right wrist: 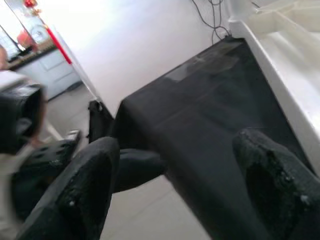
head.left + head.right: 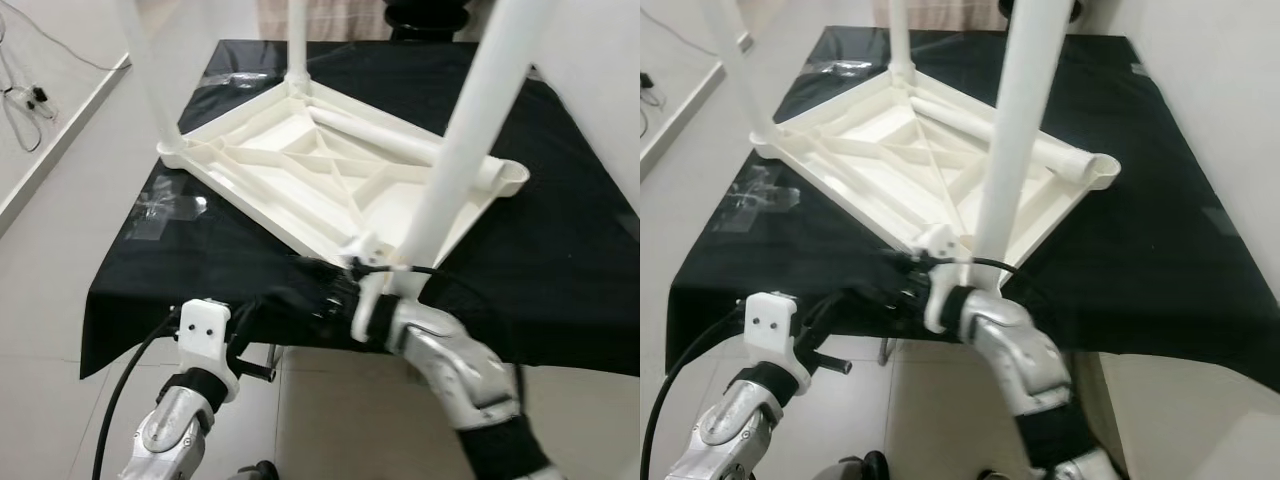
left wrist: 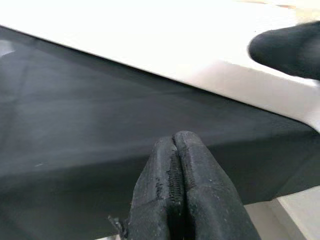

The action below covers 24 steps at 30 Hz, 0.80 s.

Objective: Building children table

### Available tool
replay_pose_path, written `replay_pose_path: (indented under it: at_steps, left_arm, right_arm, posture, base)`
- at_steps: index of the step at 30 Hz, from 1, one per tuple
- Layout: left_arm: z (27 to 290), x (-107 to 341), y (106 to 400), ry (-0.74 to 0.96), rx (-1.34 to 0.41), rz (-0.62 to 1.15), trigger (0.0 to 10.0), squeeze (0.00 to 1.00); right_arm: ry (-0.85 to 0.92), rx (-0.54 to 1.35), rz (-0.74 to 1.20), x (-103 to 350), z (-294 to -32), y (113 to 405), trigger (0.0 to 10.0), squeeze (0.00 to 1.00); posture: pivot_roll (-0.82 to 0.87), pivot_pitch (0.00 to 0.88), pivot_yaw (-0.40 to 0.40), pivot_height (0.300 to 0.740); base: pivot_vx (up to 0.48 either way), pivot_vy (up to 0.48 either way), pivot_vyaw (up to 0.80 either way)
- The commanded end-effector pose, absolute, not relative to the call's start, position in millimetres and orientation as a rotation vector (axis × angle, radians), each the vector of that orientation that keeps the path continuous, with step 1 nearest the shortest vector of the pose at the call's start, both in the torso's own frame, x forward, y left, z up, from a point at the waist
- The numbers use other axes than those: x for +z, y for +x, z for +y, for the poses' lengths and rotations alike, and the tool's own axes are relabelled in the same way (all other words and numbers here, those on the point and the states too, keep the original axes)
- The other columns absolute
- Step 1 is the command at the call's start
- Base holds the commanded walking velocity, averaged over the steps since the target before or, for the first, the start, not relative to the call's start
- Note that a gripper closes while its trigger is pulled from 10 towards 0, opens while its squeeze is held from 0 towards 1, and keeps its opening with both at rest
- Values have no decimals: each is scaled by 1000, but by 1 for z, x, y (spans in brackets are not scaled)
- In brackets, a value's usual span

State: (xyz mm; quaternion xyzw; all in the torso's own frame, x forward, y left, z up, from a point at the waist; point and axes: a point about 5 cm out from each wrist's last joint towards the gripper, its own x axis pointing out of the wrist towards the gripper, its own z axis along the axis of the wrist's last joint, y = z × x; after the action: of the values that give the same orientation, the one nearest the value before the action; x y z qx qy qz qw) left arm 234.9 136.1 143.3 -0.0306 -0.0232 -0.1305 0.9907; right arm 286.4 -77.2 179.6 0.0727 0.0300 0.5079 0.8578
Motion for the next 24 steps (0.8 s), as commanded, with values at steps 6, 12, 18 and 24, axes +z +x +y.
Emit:
replay_pose_path:
  at_steps: [6, 12, 18, 24]
  left_arm:
    - [139, 140, 234, -49, -256, -33, 10000, 0]
    - [139, 139, 235, -46, -256, -36, 10000, 0]
    - [139, 139, 236, -46, -260, -35, 10000, 0]
    - [138, 139, 237, -43, -262, -36, 10000, 0]
  right_arm:
    - [116, 1150, 130, 174, -120, 268, 10000, 0]
    - [52, 1133, 161, 184, -168, 264, 10000, 0]
    - [-17, 1181, 233, 189, -200, 252, 10000, 0]
    - [-193, 992, 251, 200, -239, 272, 10000, 0]
  posture:
    - [-38, 195, 22, 740]
    - [-38, 196, 26, 740]
    - [-41, 197, 25, 740]
    - [-35, 194, 26, 740]
  base:
    - [0, 0, 0]
    - [0, 0, 0]
    - [0, 0, 0]
    - [0, 0, 0]
